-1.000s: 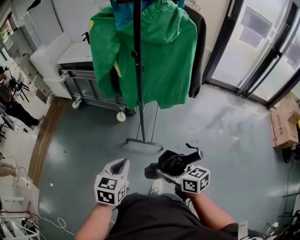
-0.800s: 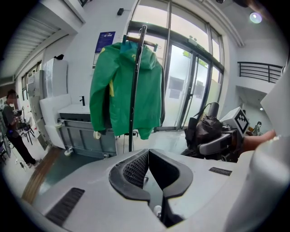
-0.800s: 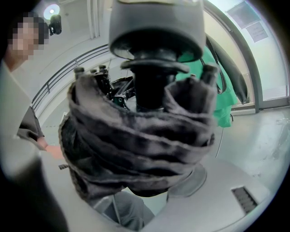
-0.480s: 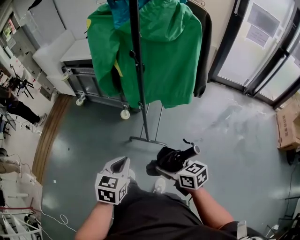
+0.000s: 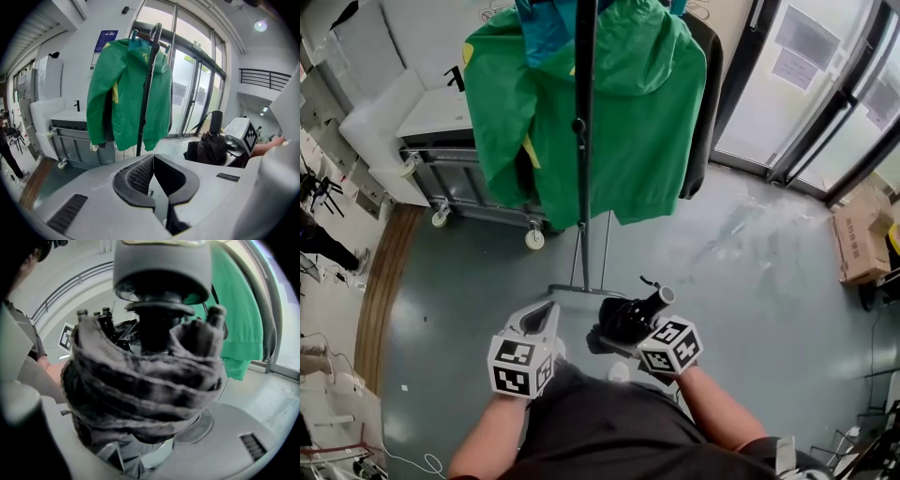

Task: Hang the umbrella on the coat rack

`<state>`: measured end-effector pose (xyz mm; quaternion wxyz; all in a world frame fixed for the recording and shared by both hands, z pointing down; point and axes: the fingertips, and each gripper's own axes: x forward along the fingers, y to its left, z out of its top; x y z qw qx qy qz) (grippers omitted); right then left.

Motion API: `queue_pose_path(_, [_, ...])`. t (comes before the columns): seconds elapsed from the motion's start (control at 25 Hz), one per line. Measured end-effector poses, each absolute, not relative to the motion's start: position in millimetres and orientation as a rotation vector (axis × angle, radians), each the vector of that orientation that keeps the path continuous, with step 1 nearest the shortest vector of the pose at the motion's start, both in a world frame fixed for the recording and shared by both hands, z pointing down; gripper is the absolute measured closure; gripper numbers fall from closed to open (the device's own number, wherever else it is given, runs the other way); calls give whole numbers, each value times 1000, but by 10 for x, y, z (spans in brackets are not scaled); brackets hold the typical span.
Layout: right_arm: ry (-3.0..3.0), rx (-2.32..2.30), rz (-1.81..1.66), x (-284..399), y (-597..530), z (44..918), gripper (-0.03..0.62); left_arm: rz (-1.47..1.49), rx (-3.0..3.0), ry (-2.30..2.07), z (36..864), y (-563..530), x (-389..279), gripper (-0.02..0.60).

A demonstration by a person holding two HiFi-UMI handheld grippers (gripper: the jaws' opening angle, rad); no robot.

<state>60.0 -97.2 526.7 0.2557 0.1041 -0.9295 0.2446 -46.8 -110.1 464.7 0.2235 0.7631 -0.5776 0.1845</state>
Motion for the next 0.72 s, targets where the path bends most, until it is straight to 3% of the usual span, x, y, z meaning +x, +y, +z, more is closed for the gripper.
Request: queue_pose_path(0.72, [-2418,405,629,-536,-1606,5385,321,494,2234,-1406,4699,-1958,-1472,566])
